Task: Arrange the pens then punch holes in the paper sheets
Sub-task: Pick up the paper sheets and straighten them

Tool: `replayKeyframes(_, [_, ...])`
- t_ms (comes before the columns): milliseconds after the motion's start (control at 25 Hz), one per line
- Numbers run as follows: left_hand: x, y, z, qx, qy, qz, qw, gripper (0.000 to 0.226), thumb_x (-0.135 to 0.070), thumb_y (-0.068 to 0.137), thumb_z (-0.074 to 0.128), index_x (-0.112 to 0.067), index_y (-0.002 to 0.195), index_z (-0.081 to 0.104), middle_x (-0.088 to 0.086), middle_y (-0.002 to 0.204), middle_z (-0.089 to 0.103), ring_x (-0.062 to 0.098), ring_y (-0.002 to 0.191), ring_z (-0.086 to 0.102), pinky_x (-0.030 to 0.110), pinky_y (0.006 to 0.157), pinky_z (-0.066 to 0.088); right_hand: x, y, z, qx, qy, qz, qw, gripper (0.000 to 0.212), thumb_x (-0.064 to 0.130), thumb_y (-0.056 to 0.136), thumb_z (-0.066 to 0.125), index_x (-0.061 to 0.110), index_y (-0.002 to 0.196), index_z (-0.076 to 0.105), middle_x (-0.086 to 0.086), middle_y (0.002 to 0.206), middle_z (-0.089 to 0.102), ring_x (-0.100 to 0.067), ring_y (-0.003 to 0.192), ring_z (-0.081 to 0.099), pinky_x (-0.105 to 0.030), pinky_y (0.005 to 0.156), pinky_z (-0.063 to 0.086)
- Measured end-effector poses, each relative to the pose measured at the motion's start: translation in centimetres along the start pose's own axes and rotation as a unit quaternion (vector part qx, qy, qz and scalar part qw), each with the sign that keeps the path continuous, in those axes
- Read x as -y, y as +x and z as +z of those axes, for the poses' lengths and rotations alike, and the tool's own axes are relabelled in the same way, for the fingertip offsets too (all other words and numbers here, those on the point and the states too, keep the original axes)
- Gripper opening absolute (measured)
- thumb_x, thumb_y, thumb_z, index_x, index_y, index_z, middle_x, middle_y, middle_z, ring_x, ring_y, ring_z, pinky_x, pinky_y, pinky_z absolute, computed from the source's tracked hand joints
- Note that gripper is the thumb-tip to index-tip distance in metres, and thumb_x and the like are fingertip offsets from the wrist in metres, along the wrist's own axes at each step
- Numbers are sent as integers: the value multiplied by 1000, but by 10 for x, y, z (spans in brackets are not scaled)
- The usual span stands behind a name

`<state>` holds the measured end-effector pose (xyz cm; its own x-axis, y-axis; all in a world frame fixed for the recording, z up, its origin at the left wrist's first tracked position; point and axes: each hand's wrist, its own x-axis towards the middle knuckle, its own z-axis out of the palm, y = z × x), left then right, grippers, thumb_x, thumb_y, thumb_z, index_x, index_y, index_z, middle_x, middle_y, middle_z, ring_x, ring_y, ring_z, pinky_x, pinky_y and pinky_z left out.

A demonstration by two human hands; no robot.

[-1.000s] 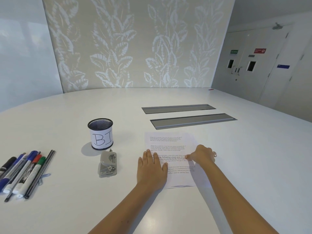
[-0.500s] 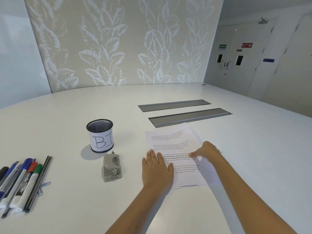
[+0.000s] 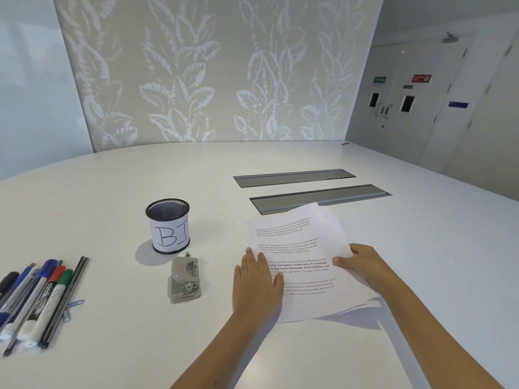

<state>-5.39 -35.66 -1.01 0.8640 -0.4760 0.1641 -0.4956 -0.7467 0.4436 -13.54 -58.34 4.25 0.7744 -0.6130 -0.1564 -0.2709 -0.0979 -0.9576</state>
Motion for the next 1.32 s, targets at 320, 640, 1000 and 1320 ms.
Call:
replayKeyframes(320, [7, 12, -50, 59, -639, -37, 766, 57, -19, 93, 59, -12, 144, 35, 2, 141, 51, 14, 122, 56, 26, 94, 48, 6, -13, -14, 90, 157, -85, 980, 37, 2, 71, 75, 3, 107, 67, -16, 103, 74, -31, 90, 72, -35, 70, 61])
replayKeyframes(640, [-10, 32, -117, -103, -541, 100, 828, 15, -19, 91, 62, -27, 98, 73, -2, 100, 76, 20, 89, 70, 38, 79, 56, 65, -30, -10, 83, 175, -272, 942, 26, 16, 77, 74, 16, 103, 72, -5, 104, 75, -22, 89, 72, -31, 75, 59])
replayKeyframes(1000, [-13, 18, -89, -141, -536, 79, 829, 13, -18, 92, 61, -22, 94, 73, -5, 90, 77, 8, 81, 70, 22, 69, 54, 32, -41, 9, 43, 202, -237, 949, 19, 11, 87, 65, 12, 105, 69, -7, 105, 75, -27, 97, 70, -33, 79, 57])
replayKeyframes(1320, [-18, 28, -96, -123, -573, 69, 807, 12, -21, 92, 62, -20, 97, 73, -1, 94, 77, 13, 84, 72, 23, 66, 55, 40, -34, 8, 46, 198, -239, 950, 16, 17, 87, 66, 18, 102, 71, -1, 103, 75, -20, 92, 71, -26, 73, 58])
